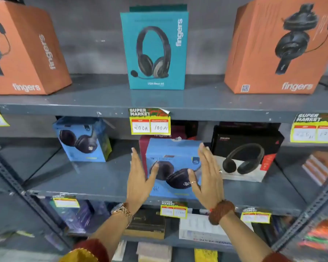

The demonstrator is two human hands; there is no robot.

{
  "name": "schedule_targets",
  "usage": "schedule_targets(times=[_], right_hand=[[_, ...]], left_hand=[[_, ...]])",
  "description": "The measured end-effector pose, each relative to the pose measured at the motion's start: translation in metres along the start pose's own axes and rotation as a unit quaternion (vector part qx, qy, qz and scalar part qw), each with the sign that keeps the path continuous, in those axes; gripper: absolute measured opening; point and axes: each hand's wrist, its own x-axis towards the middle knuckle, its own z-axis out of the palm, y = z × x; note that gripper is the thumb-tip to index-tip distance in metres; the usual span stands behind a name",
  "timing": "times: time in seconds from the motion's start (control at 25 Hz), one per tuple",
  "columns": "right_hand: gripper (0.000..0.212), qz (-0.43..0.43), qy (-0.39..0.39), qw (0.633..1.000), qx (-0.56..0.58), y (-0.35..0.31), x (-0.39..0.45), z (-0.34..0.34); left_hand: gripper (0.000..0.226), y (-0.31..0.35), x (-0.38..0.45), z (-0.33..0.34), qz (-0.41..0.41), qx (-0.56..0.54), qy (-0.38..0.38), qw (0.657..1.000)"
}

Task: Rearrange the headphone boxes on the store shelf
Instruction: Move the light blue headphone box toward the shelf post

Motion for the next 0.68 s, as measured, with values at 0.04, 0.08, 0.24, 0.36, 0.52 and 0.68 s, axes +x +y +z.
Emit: schedule_targets(times=[0.04, 0.08, 0.24, 0.36, 0.52, 0.68], right_hand=[[0.067, 0.048, 0.001, 0.999, 0.012, 0.005, -0.001, 0.007], [0.072, 0.102, -0.011, 0.994, 0.033, 0.009, -0.001, 0.011], [0.081, 0.298, -0.072, 0.932, 0.193, 0.026, -0.008, 0.032], [0.074, 0.352, -0.096, 0.902, 0.23, 0.035, -0.01, 0.039], [0.05, 0.364, -0.093, 0.898, 0.229, 0.034, -0.004, 0.027], [0.032, 0.349, -0.085, 0.915, 0.186, 0.032, 0.007, -0.001]], left_hand=[[0.088, -0.004, 0.005, 0.005, -0.019, -0.026, -0.014, 0.999], [0.083, -0.006, 0.01, 0.009, -0.028, -0.046, -0.033, 0.998], [0.062, -0.022, 0.019, 0.018, -0.074, -0.108, -0.071, 0.989], [0.051, -0.027, 0.023, 0.018, -0.087, -0.098, -0.063, 0.989], [0.047, -0.028, 0.028, 0.014, -0.102, -0.113, -0.054, 0.987], [0.047, -0.023, 0.028, 0.003, -0.119, -0.107, -0.07, 0.985]])
